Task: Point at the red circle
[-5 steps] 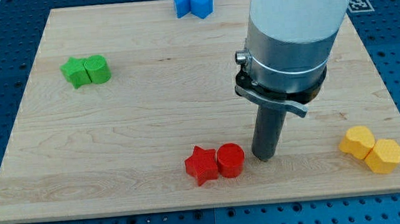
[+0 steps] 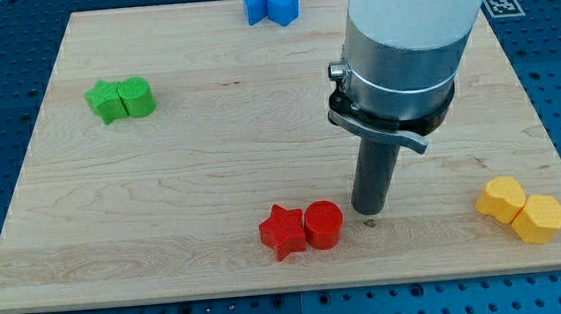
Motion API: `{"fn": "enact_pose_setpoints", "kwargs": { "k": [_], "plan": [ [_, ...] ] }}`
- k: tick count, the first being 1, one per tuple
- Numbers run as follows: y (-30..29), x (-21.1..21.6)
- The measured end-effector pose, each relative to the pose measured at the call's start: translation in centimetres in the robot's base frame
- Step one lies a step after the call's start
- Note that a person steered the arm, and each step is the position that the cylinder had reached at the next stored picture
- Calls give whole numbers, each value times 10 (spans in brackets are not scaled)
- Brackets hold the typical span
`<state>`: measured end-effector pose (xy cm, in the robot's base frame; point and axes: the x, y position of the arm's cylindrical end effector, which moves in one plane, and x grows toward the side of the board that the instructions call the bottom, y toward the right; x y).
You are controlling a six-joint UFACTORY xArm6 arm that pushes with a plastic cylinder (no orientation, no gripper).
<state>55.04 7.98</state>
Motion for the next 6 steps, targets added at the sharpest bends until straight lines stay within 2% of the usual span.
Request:
{"fn": "enact_pose_setpoints", "kwargs": {
  "k": [3, 4, 6],
  "plan": [
    [1, -4],
    [7, 18],
    [6, 19]
  ]
}}
